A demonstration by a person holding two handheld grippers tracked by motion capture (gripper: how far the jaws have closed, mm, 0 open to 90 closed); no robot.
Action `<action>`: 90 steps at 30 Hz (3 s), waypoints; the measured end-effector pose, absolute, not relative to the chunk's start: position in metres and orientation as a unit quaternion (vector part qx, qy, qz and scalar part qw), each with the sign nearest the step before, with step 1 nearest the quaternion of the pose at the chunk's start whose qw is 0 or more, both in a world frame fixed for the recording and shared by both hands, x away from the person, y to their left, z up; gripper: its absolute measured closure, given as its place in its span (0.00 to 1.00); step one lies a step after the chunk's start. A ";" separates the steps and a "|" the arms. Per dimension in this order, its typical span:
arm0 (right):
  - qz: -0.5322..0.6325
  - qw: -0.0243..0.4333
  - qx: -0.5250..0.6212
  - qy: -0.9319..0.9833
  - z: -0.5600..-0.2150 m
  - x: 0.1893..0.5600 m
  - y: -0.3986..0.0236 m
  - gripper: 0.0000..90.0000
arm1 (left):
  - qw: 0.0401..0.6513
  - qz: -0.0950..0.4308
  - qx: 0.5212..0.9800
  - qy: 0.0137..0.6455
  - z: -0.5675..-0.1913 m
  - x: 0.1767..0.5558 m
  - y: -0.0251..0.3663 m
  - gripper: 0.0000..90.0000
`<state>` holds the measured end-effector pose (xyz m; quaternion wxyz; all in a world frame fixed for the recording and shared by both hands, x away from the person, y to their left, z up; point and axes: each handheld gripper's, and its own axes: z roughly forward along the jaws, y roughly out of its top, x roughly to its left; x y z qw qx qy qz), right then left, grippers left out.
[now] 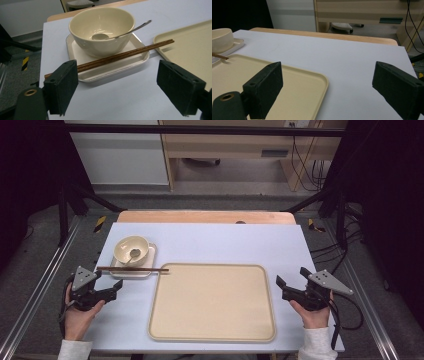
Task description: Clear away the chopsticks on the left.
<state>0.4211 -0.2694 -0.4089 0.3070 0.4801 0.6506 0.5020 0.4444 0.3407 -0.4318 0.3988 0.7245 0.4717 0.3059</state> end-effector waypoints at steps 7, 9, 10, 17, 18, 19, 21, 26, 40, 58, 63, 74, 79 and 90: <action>0.500 0.307 0.479 0.653 -0.410 0.422 -0.268 0.12 | 0.385 0.308 0.727 0.477 -0.436 0.461 0.346 0.27; 0.499 0.308 0.479 0.654 -0.410 0.423 -0.268 0.12 | 0.383 0.303 0.732 0.475 -0.436 0.466 0.346 0.28; 0.499 0.307 0.479 0.654 -0.410 0.423 -0.267 0.12 | 0.379 0.302 0.736 0.473 -0.436 0.469 0.346 0.29; 0.494 0.304 0.481 0.658 -0.411 0.424 -0.266 0.12 | 0.371 0.281 0.751 0.467 -0.440 0.484 0.347 0.30; 0.494 0.303 0.482 0.658 -0.411 0.424 -0.266 0.12 | 0.375 0.282 0.750 0.466 -0.441 0.486 0.346 0.31; 0.494 0.303 0.482 0.657 -0.411 0.424 -0.266 0.12 | 0.373 0.283 0.751 0.465 -0.443 0.488 0.346 0.32; 0.496 0.303 0.483 0.655 -0.411 0.424 -0.267 0.12 | 0.366 0.277 0.756 0.467 -0.447 0.492 0.346 0.33; 0.494 0.303 0.484 0.655 -0.412 0.424 -0.267 0.12 | 0.346 0.282 0.763 0.468 -0.455 0.500 0.342 0.37; 0.493 0.303 0.482 0.658 -0.413 0.425 -0.266 0.13 | 0.357 0.300 0.751 0.468 -0.462 0.511 0.348 0.57; 0.495 0.300 0.480 0.659 -0.413 0.425 -0.264 0.14 | 0.350 0.302 0.758 0.459 -0.468 0.515 0.345 0.60; 0.494 0.301 0.481 0.659 -0.413 0.425 -0.265 0.14 | 0.347 0.295 0.760 0.463 -0.468 0.513 0.346 0.63; 0.494 0.301 0.479 0.660 -0.413 0.425 -0.265 0.15 | 0.345 0.294 0.762 0.462 -0.469 0.514 0.345 0.62; 0.495 0.302 0.480 0.658 -0.413 0.425 -0.266 0.15 | 0.348 0.288 0.761 0.466 -0.468 0.512 0.345 0.66; 0.494 0.301 0.483 0.658 -0.413 0.424 -0.266 0.15 | 0.339 0.287 0.764 0.468 -0.466 0.508 0.345 0.76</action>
